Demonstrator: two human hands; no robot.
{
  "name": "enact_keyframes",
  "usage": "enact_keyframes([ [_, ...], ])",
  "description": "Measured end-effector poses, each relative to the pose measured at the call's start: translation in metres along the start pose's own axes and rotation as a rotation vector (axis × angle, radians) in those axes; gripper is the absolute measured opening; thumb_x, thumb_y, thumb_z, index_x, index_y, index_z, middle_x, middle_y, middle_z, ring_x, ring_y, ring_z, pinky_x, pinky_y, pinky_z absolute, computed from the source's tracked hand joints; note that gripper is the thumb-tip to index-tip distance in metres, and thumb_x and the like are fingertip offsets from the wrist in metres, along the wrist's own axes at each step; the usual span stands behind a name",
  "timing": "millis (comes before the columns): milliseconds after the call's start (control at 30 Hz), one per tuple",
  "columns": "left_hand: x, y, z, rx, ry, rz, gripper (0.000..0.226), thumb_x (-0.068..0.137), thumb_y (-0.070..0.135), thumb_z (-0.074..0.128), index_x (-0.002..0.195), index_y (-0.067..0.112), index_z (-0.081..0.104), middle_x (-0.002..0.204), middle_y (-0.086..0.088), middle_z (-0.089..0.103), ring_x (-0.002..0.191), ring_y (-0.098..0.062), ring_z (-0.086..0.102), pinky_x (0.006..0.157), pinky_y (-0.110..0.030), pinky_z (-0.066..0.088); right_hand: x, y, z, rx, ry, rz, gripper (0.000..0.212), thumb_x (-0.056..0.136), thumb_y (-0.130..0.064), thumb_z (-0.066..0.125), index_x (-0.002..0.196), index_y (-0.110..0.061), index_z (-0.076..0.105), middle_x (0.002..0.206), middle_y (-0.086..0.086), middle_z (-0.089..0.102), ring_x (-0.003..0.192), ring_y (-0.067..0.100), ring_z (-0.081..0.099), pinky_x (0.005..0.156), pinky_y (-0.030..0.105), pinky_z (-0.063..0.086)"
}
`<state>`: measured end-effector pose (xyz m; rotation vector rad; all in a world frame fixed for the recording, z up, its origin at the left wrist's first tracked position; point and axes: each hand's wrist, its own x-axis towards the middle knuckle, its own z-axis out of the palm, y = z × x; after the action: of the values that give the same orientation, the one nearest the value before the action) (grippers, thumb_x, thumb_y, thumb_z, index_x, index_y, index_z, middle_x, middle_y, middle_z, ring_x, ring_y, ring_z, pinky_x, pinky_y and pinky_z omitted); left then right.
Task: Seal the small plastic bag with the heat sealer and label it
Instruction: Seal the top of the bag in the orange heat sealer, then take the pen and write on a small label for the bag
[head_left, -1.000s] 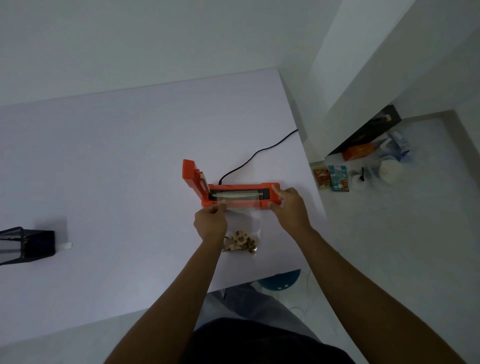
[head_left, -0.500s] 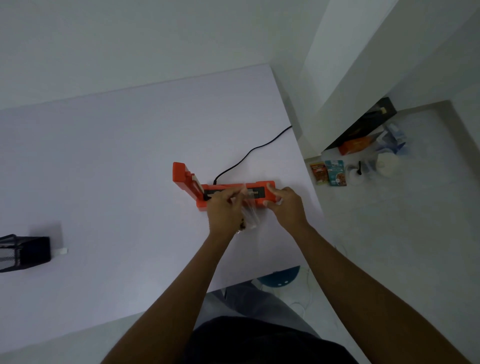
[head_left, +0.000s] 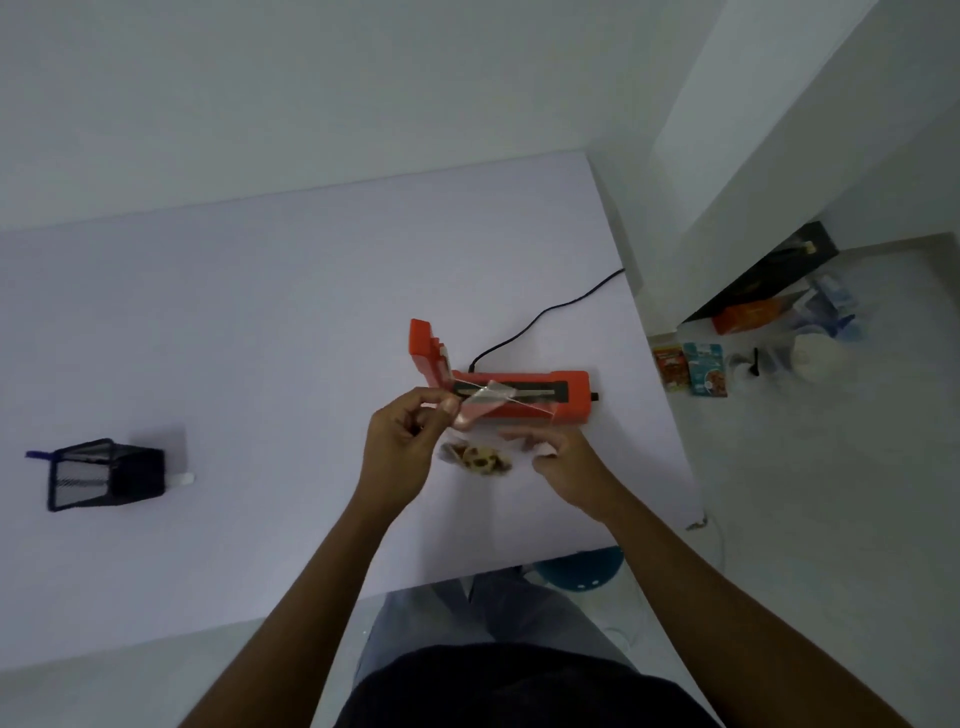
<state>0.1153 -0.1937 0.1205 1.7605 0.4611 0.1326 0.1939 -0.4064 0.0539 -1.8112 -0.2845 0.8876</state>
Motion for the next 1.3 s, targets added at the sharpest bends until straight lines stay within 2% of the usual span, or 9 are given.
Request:
enact_keyframes([
  [133, -0.016, -0.010, -0.045, 0.012, 0.107, -0.084, 0.013, 0.096, 0.026, 0.060, 0.096, 0.021, 0.071, 0.077, 0.003, 0.077, 0.061, -0.035, 0.061, 0.063, -0.031, 0.049, 0.006, -0.010, 0.045, 0.071, -0.208, 0.050, 0.055, 0.086, 0.011, 0.057, 0.125, -0.025, 0.068, 0.126, -0.011, 0.068, 0.115, 0.006, 0.060, 0.091, 0.021, 0.052],
  [233, -0.028, -0.019, -0.082, 0.021, 0.205, -0.129, 0.015, 0.096, 0.025, 0.061, 0.098, 0.015, 0.071, 0.077, 0.004, 0.077, 0.043, -0.006, 0.046, 0.048, -0.017, 0.039, 0.020, -0.025, 0.095, 0.155, -0.289, 0.087, 0.035, 0.094, -0.007, 0.064, 0.125, -0.021, 0.069, 0.126, -0.006, 0.070, 0.118, 0.007, 0.063, 0.098, 0.021, 0.050],
  [333, -0.033, -0.037, -0.118, -0.014, 0.308, -0.181, 0.017, 0.095, 0.025, 0.062, 0.101, 0.012, 0.071, 0.080, 0.002, 0.077, 0.049, -0.004, 0.052, 0.048, -0.010, 0.040, 0.034, -0.036, 0.147, 0.105, -0.231, 0.065, 0.022, 0.094, -0.019, 0.068, 0.115, -0.016, 0.074, 0.110, -0.005, 0.075, 0.102, 0.002, 0.068, 0.087, 0.014, 0.052],
  [467, -0.030, -0.077, -0.160, 0.007, 0.374, -0.199, 0.019, 0.096, 0.029, 0.061, 0.102, 0.014, 0.072, 0.082, 0.003, 0.077, 0.050, -0.002, 0.051, 0.055, -0.014, 0.043, 0.059, -0.036, 0.203, 0.090, -0.099, 0.105, 0.017, 0.095, -0.014, 0.066, 0.108, -0.007, 0.075, 0.104, 0.012, 0.075, 0.090, 0.021, 0.071, 0.075, 0.025, 0.059],
  [700, -0.007, -0.153, -0.215, 0.204, 0.065, -0.420, 0.037, 0.095, 0.054, 0.049, 0.099, 0.024, 0.070, 0.088, 0.011, 0.073, 0.081, 0.001, 0.064, 0.071, -0.019, 0.045, 0.083, -0.035, 0.253, 0.039, 0.006, 0.218, 0.017, 0.097, -0.010, 0.063, 0.090, -0.021, 0.075, 0.091, 0.007, 0.073, 0.078, 0.014, 0.069, 0.060, 0.023, 0.056],
  [867, 0.004, -0.188, -0.225, 0.347, -0.190, -0.432, 0.038, 0.091, 0.054, 0.056, 0.082, 0.020, 0.070, 0.078, 0.006, 0.070, 0.073, -0.007, 0.062, 0.064, -0.023, 0.043, 0.104, -0.033, 0.262, -0.168, 0.184, 0.194, 0.012, 0.090, -0.015, 0.071, 0.082, -0.022, 0.077, 0.080, 0.000, 0.077, 0.072, 0.010, 0.069, 0.071, 0.033, 0.058],
  [1033, 0.014, -0.200, -0.226, 0.410, -0.082, -0.469, 0.035, 0.083, 0.054, 0.067, 0.074, 0.020, 0.064, 0.066, 0.006, 0.065, 0.065, -0.008, 0.060, 0.057, -0.023, 0.044, 0.118, -0.033, 0.267, -0.237, 0.316, 0.241, 0.006, 0.083, -0.016, 0.078, 0.086, -0.013, 0.073, 0.075, -0.003, 0.072, 0.071, 0.015, 0.068, 0.073, 0.033, 0.058],
  [1200, 0.016, -0.193, -0.220, 0.383, -0.072, -0.506, 0.019, 0.084, 0.037, 0.072, 0.090, 0.022, 0.063, 0.076, 0.011, 0.064, 0.074, -0.009, 0.061, 0.058, -0.019, 0.040, 0.118, -0.028, 0.272, -0.254, 0.406, 0.272, 0.018, 0.081, -0.018, 0.080, 0.085, -0.006, 0.067, 0.076, 0.011, 0.070, 0.066, 0.015, 0.060, 0.059, 0.012, 0.045],
  [1300, 0.015, -0.189, -0.215, 0.402, -0.047, -0.532, 0.027, 0.086, 0.041, 0.070, 0.102, 0.020, 0.061, 0.079, 0.011, 0.062, 0.080, -0.011, 0.061, 0.062, -0.022, 0.041, 0.116, -0.029, 0.274, -0.262, 0.399, 0.255, 0.015, 0.084, -0.018, 0.076, 0.086, -0.009, 0.065, 0.077, 0.010, 0.069, 0.066, 0.014, 0.060, 0.057, 0.016, 0.044],
])
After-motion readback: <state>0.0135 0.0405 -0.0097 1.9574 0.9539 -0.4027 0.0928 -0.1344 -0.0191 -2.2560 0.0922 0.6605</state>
